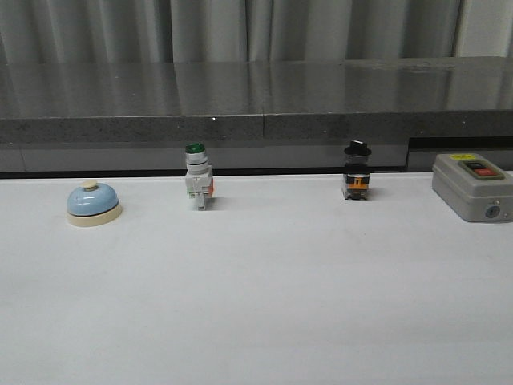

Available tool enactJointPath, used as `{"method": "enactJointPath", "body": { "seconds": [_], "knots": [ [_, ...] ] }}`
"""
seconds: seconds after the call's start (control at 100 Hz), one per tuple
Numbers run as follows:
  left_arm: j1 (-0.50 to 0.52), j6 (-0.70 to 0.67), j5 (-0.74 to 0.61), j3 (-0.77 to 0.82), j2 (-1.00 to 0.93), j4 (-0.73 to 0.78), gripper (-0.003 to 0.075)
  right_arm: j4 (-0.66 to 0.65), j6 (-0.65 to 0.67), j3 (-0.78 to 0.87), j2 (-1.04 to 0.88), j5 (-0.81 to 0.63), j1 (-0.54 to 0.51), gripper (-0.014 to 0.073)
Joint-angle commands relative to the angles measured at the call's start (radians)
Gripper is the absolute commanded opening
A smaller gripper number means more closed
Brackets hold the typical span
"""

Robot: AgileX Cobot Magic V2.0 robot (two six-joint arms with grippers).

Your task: Place and press bell with both arms

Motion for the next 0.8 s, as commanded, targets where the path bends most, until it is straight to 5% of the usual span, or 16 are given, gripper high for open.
{"method": "enactJointPath", "body": {
  "seconds": [0.0,0.29,0.5,0.79],
  "knots": [
    [0.004,-0.010,-0.022,-0.122,0.063,-0.054,-0.0020,-0.011,-0.002,-0.014,-0.018,-0.087,-0.007,-0.0060],
    [0.004,-0.010,0.346,-0.525,0.424,-0.052,-0.0020,-0.011,-0.002,-0.014,-0.018,-0.087,-0.007,-0.0060],
    [0.004,-0.010,0.469,-0.708,0.628,-0.070,-0.0020,-0.011,-0.002,-0.014,-0.018,-0.087,-0.007,-0.0060],
    [0.004,-0.010,0.513,-0.742,0.788,-0.087,-0.0020,-0.011,-0.002,-0.014,-0.018,-0.087,-0.007,-0.0060]
  ]
}}
